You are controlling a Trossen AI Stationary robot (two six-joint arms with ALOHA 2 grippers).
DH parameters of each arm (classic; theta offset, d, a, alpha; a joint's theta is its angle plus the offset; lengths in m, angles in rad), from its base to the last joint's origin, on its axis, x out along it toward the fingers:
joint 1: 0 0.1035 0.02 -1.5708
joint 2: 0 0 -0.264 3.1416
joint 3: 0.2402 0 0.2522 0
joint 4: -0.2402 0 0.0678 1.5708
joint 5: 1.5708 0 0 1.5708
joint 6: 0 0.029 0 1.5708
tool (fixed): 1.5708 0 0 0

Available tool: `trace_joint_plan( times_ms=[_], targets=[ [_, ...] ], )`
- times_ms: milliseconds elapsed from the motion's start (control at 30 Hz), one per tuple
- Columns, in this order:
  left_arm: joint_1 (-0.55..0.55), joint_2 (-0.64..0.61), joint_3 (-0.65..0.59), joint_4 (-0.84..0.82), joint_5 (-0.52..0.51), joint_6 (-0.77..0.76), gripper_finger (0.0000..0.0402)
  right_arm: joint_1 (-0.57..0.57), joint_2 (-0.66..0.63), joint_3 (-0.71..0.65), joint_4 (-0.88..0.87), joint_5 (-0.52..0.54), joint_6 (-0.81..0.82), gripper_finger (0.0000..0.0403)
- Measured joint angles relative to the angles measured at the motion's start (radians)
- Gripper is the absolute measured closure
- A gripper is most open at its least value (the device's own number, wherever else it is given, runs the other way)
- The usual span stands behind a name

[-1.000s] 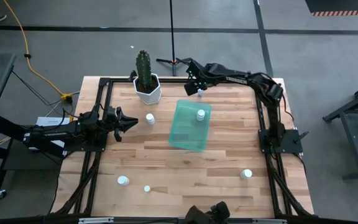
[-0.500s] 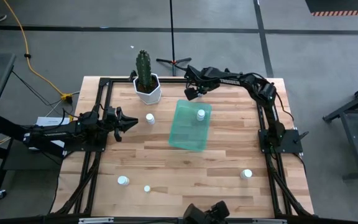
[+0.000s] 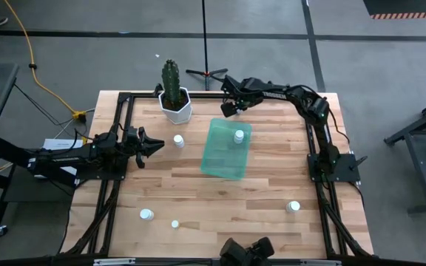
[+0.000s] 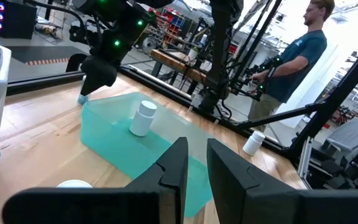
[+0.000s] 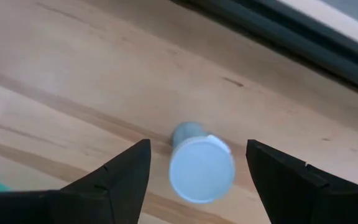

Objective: Pick and place pill bottles into a basket
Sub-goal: Put the blue pill bottle into the blue bin

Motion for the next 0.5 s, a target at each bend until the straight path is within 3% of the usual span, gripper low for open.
trace_joint_plan(
  times_ms=[500],
  targets=[
    [0.0, 0.0, 0.0, 0.0, 0.0, 0.0, 0.0307, -0.001, 0.0, 0.0, 0.004, -0.01, 0.004, 0.0172]
  ],
)
